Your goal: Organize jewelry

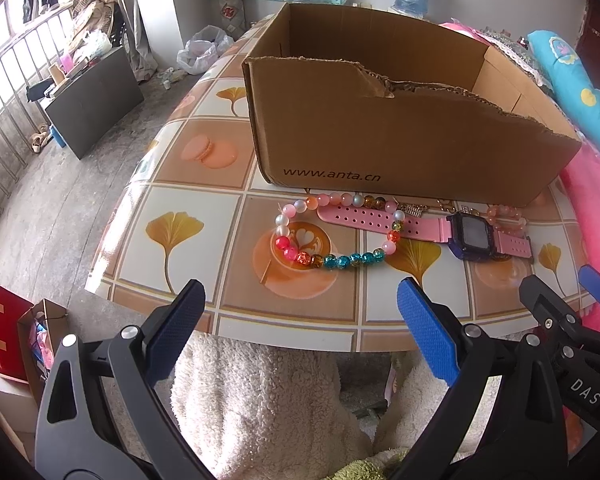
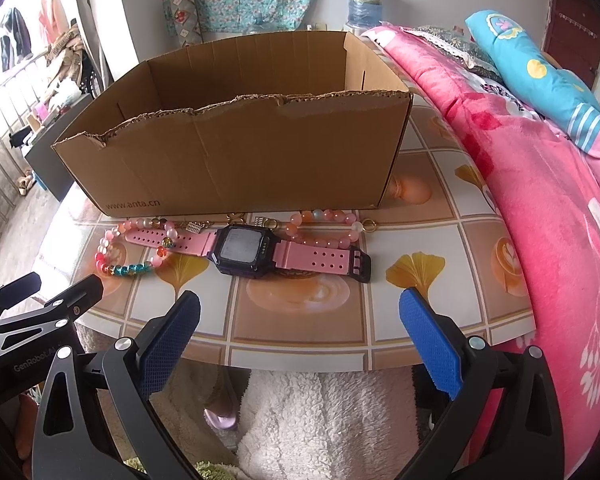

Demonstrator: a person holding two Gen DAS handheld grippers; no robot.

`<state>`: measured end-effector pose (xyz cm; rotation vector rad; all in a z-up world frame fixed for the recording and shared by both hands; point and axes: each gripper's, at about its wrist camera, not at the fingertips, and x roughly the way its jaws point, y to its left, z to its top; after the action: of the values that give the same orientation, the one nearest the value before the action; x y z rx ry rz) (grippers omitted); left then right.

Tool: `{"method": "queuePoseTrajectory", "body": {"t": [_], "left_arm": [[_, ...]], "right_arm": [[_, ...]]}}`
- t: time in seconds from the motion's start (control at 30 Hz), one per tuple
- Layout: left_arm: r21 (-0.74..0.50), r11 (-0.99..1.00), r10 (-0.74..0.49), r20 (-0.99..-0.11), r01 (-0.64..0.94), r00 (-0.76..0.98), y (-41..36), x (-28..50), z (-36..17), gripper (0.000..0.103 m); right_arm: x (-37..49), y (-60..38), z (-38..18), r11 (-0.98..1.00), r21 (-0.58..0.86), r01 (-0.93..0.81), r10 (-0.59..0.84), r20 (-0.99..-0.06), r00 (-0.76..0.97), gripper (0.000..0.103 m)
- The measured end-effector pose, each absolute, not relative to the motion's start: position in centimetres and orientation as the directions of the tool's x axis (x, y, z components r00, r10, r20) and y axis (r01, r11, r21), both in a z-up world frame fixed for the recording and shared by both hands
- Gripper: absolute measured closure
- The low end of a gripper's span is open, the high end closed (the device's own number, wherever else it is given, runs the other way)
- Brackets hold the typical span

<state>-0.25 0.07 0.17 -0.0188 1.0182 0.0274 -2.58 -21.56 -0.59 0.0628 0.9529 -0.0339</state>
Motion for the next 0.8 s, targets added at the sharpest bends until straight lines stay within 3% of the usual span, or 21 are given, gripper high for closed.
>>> {"method": "queuePoseTrajectory", "body": {"t": [0.8], "left_arm": [[0.007,0.999,0.026,-0.847,-0.037,0.531,0.42,-0.38,0.23,0.01]], "right_arm": [[-2.7,-21.63,-0.27,0.997,0.038,0.062,-0.005,-0.812,0.584,0.006]]}}
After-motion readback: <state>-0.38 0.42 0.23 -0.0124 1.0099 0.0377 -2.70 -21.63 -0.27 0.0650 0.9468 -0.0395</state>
